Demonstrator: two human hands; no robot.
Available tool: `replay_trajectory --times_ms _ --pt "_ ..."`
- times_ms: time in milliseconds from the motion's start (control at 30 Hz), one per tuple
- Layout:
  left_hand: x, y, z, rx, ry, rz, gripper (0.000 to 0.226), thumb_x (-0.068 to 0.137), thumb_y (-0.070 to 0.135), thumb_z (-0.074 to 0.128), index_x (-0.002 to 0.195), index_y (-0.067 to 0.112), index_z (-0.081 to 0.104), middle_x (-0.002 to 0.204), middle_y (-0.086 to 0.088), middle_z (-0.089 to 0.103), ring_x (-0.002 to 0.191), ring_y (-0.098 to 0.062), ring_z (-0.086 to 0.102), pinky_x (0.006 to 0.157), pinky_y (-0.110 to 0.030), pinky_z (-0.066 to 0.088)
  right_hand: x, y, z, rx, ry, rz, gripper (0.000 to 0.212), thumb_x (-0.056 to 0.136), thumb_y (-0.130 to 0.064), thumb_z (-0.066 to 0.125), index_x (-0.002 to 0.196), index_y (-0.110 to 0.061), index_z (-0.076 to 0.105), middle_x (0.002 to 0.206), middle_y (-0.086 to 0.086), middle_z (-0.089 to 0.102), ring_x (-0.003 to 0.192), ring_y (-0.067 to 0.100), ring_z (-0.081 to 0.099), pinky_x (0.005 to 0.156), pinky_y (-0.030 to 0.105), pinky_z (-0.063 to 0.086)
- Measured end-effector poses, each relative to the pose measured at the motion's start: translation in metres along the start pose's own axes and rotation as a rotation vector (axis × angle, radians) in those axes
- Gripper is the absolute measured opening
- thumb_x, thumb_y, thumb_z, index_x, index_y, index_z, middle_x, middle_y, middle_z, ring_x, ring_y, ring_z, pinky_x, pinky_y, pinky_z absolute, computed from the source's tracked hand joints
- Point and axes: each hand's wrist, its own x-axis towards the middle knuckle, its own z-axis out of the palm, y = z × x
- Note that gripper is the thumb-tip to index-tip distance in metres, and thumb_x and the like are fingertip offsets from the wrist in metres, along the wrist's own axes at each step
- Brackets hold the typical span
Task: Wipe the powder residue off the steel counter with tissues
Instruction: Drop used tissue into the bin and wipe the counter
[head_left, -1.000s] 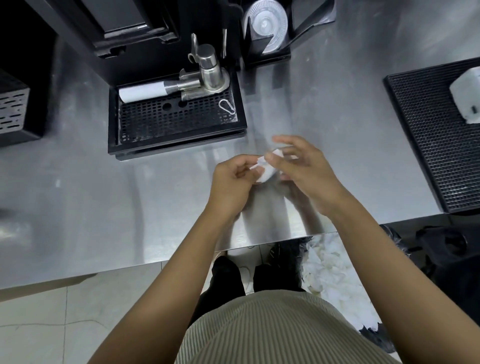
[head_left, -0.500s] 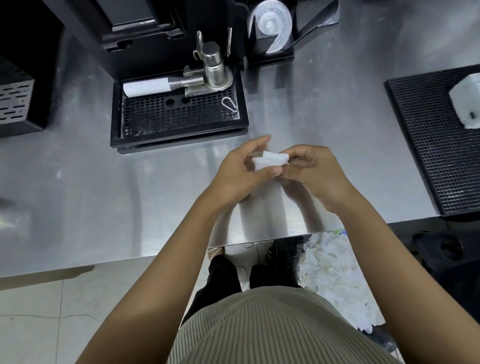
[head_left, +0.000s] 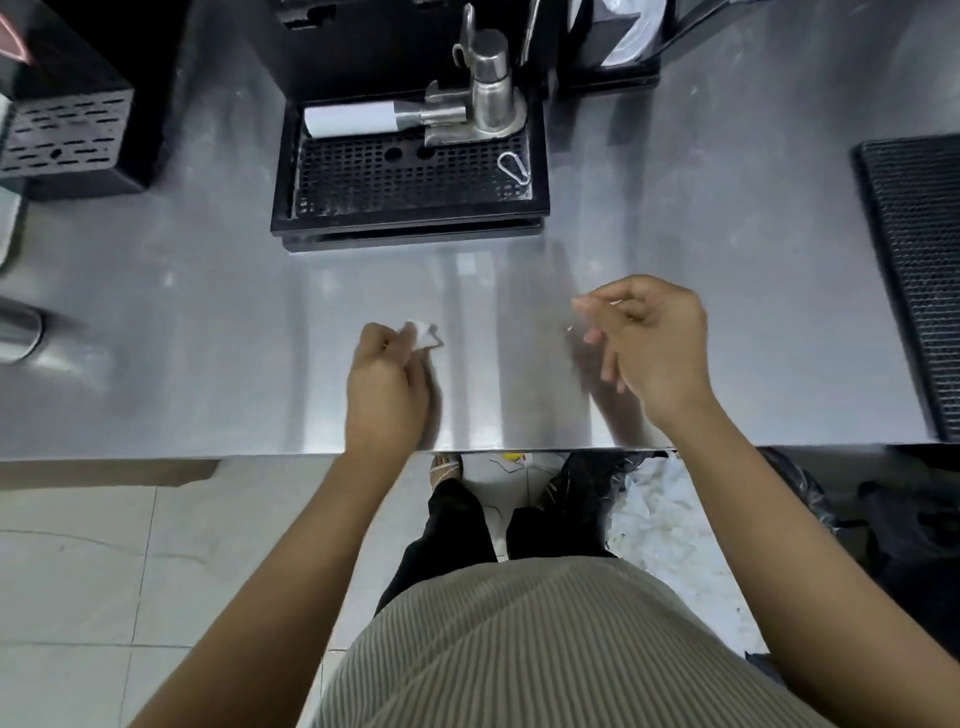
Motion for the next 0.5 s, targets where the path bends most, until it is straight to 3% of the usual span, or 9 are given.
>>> replay_trajectory --times_ms 100,200,267,400,500 --pt "-0.012 0.052 0.037 -0.132 -0.091 0.184 0.025 0.091 0.004 0.051 0.11 -0.002 0.065 0.091 -0.012 0.052 0.074 -0.029 0.057 0.071 -0.032 0.05 -0.002 0.001 0.002 -0.028 0.056 -0.032 0.033 0.083 -0.027 0.077 0.073 0.002 0.064 0.04 0.0 0.051 0.027 0.012 0.034 0.033 0.017 0.029" --pt "-0.007 0.078 0.042 -0.306 -0.24 0.227 0.023 0.089 0.003 0.061 0.11 0.004 0.069 0.088 -0.008 0.053 0.07 -0.016 0.053 0.072 -0.012 0.041 -0.004 0.003 0.005 -0.059 0.094 -0.106 0.05 0.082 -0.036 0.077 0.064 0.006 0.059 0.04 -0.001 0.05 0.038 0.008 0.039 0.049 0.021 0.038" --pt "-0.002 0.061 0.021 -0.406 -0.149 0.098 0.024 0.086 0.004 0.065 0.109 0.008 0.071 0.085 -0.007 0.055 0.066 -0.005 0.048 0.068 -0.003 0.035 -0.007 0.003 0.003 -0.084 0.109 -0.142 0.059 0.088 -0.04 0.07 0.057 0.008 0.055 0.038 -0.009 0.049 0.039 0.004 0.041 0.056 0.019 0.04" --pt "-0.016 -0.032 -0.038 -0.149 0.228 -0.259 0.028 0.087 0.002 0.057 0.112 0.007 0.069 0.091 -0.01 0.054 0.069 -0.009 0.048 0.07 -0.003 0.033 -0.01 0.009 -0.002 -0.043 0.132 -0.158 0.067 0.097 -0.045 0.056 0.049 0.001 0.051 0.037 -0.006 0.044 0.041 0.008 0.039 0.061 0.024 0.041" --pt "-0.044 -0.059 -0.045 0.059 0.131 -0.189 0.034 0.089 -0.005 0.053 0.121 0.003 0.063 0.1 -0.015 0.051 0.079 -0.016 0.05 0.076 -0.018 0.038 -0.009 0.014 0.004 -0.068 0.127 -0.147 0.057 0.099 -0.04 0.055 0.057 -0.002 0.057 0.041 -0.013 0.047 0.046 0.004 0.04 0.062 0.025 0.038"
